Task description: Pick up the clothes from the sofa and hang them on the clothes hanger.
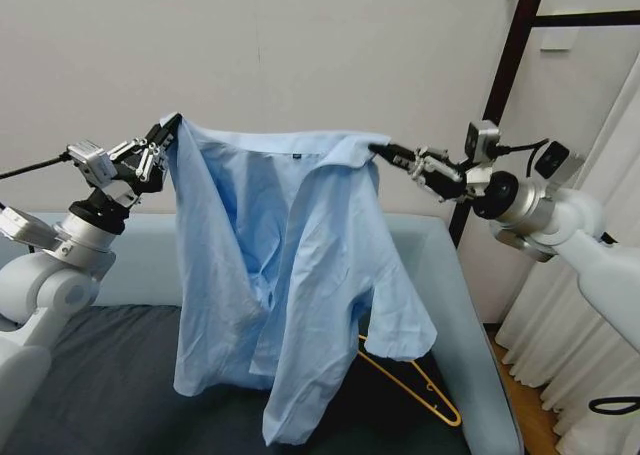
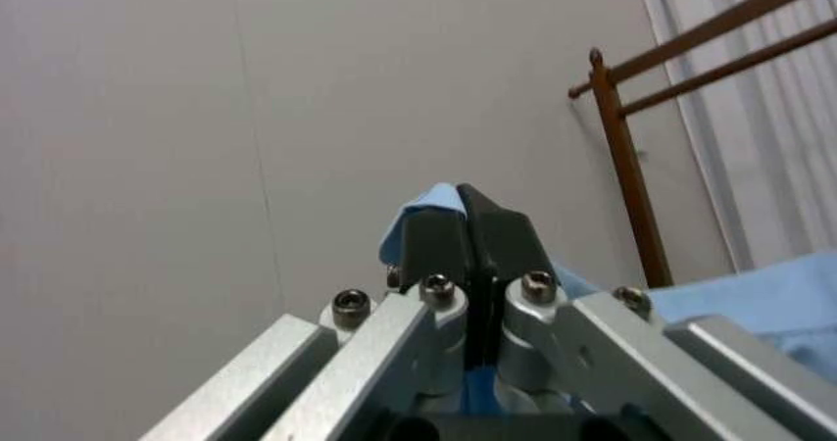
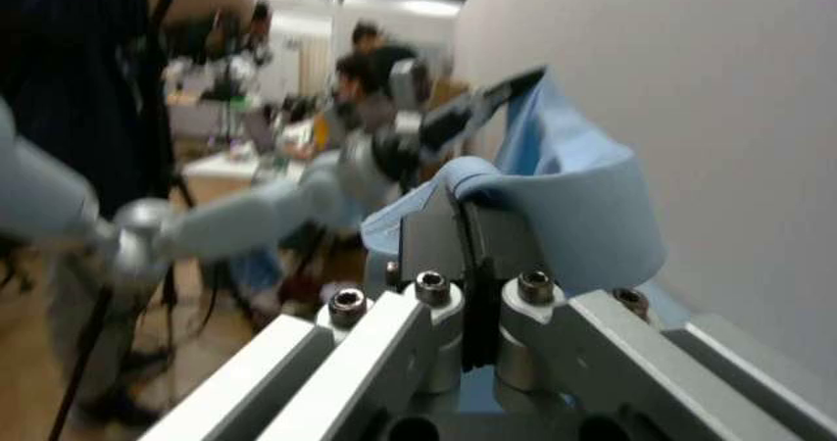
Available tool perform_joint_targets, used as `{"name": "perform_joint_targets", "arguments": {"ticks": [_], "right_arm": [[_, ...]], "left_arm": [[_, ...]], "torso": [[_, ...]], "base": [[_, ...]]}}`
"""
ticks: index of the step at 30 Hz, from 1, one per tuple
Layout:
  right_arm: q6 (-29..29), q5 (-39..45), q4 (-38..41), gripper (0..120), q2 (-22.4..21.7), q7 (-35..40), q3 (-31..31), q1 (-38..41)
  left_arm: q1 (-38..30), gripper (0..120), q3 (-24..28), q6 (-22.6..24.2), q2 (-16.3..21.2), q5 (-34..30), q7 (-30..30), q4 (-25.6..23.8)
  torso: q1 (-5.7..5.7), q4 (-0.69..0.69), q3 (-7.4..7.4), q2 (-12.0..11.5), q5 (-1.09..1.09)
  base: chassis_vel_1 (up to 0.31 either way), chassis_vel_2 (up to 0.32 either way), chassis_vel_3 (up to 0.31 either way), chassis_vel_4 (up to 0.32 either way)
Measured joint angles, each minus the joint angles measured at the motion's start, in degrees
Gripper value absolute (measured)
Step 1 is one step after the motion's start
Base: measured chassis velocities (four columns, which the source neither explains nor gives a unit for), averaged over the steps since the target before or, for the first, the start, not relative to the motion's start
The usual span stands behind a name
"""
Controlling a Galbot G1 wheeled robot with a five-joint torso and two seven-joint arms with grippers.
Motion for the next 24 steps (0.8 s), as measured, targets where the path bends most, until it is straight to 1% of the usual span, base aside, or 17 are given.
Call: {"name": "perform_joint_targets", "arguments": {"ticks": [2, 3, 4, 6, 8, 9, 13, 14, 17, 18, 19, 20, 21, 22, 24], "right_arm": [[-0.9, -7.1, -2.5, 0, 0.9, -6.1, 1.4, -2.8], [-1.0, -9.2, -3.3, 0, 1.2, -7.6, 1.8, -3.7], [-1.0, -9.2, -3.3, 0, 1.2, -7.6, 1.8, -3.7], [-1.0, -12.5, -4.9, 0, 2.3, -8.9, 2.6, -5.7], [-0.7, -13.1, -5.6, 0, 3.3, -8.1, 3.1, -6.9], [-0.7, -13.1, -5.6, 0, 3.3, -8.1, 3.1, -6.9], [0.5, -11.1, -5.2, 0, 4.5, -3.4, 3.2, -7.6], [0.5, -11.1, -5.2, 0, 4.5, -3.4, 3.2, -7.6], [1.2, -6.2, -4.3, 0, 5.2, 0.7, 2.9, -7.0], [1.3, -4.6, -3.9, 0, 5.5, 1.8, 2.9, -6.4], [1.3, -4.6, -3.9, 0, 5.5, 1.8, 2.9, -6.4], [1.4, -2.6, -3.4, 0, 5.8, 3.1, 2.9, -5.5], [1.5, -2.0, -3.2, 0, 5.9, 3.5, 2.9, -5.1], [1.6, 0.0, -2.5, 0, 6.1, 4.9, 2.9, -4.0], [1.6, 2.8, -1.0, 0, 6.6, 6.7, 3.1, -2.2]], "left_arm": [[2.6, 0, 0.8, 0.2, -2.2, 3.6, -0.1, -0.3], [3.4, 0, 1.1, 0.2, -3.0, 4.8, -0.1, -0.3], [3.4, 0, 1.1, 0.2, -3.0, 4.8, -0.1, -0.3], [5.2, 0, 2.0, 0.2, -5.1, 7.8, -0.1, -0.3], [6.1, 0, 2.5, 0.2, -6.6, 10.2, 0.2, 0.2], [6.1, 0, 2.5, 0.2, -6.6, 10.2, 0.2, 0.2], [6.3, 0, 2.5, -0.6, -7.8, 15.5, 3.0, 2.0], [6.3, 0, 2.5, -0.6, -7.8, 15.5, 3.0, 2.0], [4.8, 0, 0.6, -2.2, -7.2, 18.4, 7.3, 3.5], [4.0, 0, -0.4, -3.0, -6.7, 19.1, 9.7, 4.3], [4.0, 0, -0.4, -3.0, -6.7, 19.1, 9.7, 4.3], [3.2, 0, -1.6, -4.0, -6.1, 19.9, 12.6, 5.0], [3.0, 0, -2.3, -4.4, -5.8, 20.2, 14.0, 5.4], [2.4, 0, -4.2, -5.2, -5.0, 21.0, 18.1, 5.8], [2.0, 0, -7.4, -6.1, -3.8, 22.4, 24.2, 6.0]], "torso": [[0.0, -0.03, 0.0, 0.0, 0.01], [0.0, -0.03, 0.0, 0.0, 0.01], [0.0, -0.03, 0.0, 0.0, 0.01], [0.0, -0.03, 0.0, 0.0, 0.01], [0.0, -0.01, 0.0, 0.0, 0.01], [0.0, -0.01, 0.0, 0.0, 0.01], [0.0, -0.01, -0.01, 0.0, -0.01], [0.0, -0.01, -0.01, 0.0, -0.01], [0.0, -0.02, 0.0, 0.0, 0.01], [0.0, -0.02, -0.01, 0.0, 0.01], [0.0, -0.02, -0.01, 0.0, 0.01], [0.0, -0.02, -0.01, 0.0, -0.01], [0.0, -0.02, -0.01, 0.0, -0.01], [0.0, -0.01, -0.01, 0.0, -0.01], [0.0, 0.01, -0.01, 0.0, -0.02]], "base": [[0.0, 0.0, 0.0, 0.0], [0.0, 0.0, 0.0, 0.0], [0.0, 0.0, 0.0, 0.0], [0.0, 0.0, 0.0, 0.0], [0.0, 0.0, 0.0, 0.0], [0.0, 0.0, 0.0, 0.0], [0.0, 0.0, 0.0, 0.0], [0.0, 0.0, 0.0, 0.0], [0.0, 0.0, 0.0, 0.0], [0.0, 0.0, 0.0, 0.0], [0.0, 0.0, 0.0, 0.0], [0.0, 0.0, 0.0, 0.0], [0.0, 0.0, 0.0, 0.0], [0.0, 0.0, 0.0, 0.0], [0.0, 0.0, 0.0, 0.0]]}}
